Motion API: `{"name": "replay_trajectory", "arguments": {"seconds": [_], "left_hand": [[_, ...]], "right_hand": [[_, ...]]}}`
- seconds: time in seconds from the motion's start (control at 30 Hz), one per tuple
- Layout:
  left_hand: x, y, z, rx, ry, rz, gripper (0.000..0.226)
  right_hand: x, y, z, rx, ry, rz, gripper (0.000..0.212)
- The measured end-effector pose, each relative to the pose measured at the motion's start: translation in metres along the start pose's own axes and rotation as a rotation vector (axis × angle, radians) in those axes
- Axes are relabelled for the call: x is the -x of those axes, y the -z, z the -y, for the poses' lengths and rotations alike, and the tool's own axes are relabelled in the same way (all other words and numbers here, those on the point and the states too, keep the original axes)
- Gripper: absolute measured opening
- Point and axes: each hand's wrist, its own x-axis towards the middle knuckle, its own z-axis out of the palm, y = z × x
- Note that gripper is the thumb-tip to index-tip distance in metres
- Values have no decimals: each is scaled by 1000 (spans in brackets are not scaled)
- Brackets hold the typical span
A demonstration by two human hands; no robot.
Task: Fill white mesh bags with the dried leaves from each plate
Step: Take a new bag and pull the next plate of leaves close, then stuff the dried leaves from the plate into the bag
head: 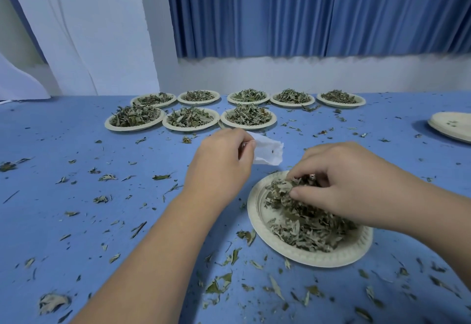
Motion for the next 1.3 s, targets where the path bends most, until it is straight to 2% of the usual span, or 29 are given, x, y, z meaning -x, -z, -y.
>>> {"name": "replay_trajectory", "arguments": {"seconds": [0.2,0.33,0.53,0.8,1.0,1.17,1.3], "left_hand": [[3,-1,-5,1,-10,38,18],[5,-1,-10,5,-51,73,19],[7,-8,-17,73,-59,74,16],[9,-15,-22,297,95,120,17],[11,-18,-26,377,187,163,18],[12,-18,-29,419,217,196,19],[11,-15,-29,482,259,192,21]], "right_hand": [[1,9,-4,-101,-75,-203,10],[-6,7,3,51,-93,-266,16],[-15,-4,24,269,-133,-203,18],[-24,-11,28,378,-240,-161,14],[-23,-17,23,322,-208,-138,18],[-16,-17,18,249,-140,-266,18],[-15,-18,14,218,-78,-271,24]]}}
